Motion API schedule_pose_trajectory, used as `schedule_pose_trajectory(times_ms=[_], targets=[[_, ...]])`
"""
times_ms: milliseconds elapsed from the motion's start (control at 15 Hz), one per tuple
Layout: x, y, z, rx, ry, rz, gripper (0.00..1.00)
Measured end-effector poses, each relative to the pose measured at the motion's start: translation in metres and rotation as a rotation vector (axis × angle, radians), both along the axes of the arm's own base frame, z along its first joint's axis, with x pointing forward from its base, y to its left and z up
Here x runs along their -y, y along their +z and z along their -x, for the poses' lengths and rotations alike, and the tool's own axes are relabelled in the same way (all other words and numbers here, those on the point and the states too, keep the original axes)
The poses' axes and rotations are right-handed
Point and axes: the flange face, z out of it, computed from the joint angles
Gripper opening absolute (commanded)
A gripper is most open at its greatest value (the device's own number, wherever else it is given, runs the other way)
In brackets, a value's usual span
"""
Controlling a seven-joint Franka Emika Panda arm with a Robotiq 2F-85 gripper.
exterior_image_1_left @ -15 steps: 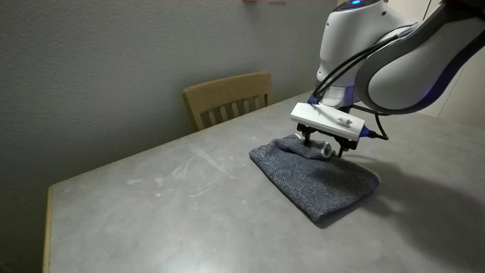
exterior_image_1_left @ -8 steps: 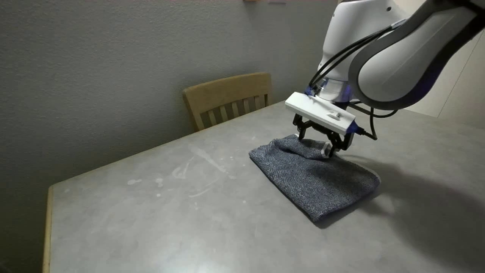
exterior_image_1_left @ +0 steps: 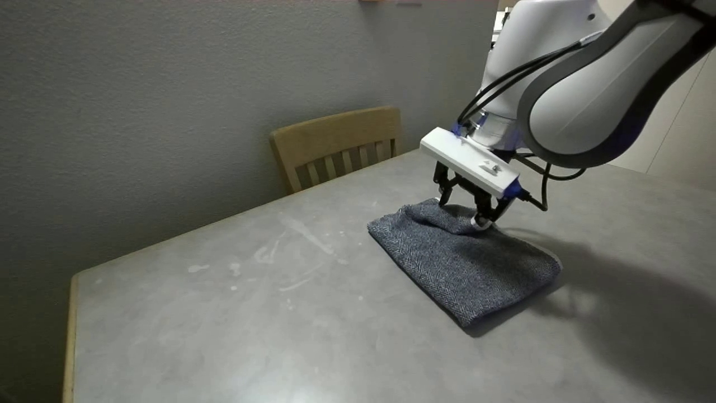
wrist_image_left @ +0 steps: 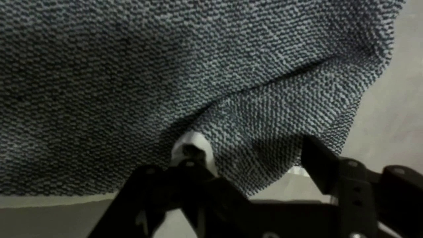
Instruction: Fold the towel on the table
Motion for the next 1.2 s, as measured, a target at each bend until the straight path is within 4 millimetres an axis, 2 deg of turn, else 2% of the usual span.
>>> schedule_pose_trajectory(times_ms=[400,533,800,1200], targets=[[-0.005,-0.001,0.001,0.0,0.002,-0.007,0.03],[-0.005,-0.001,0.001,0.0,0.003,-0.007,0.0],[0.0,0.003,0.0,0.009,0.002,0.014,0.01],[0.033,0.026,0.001,0.044,-0.036,0.048,0.01]])
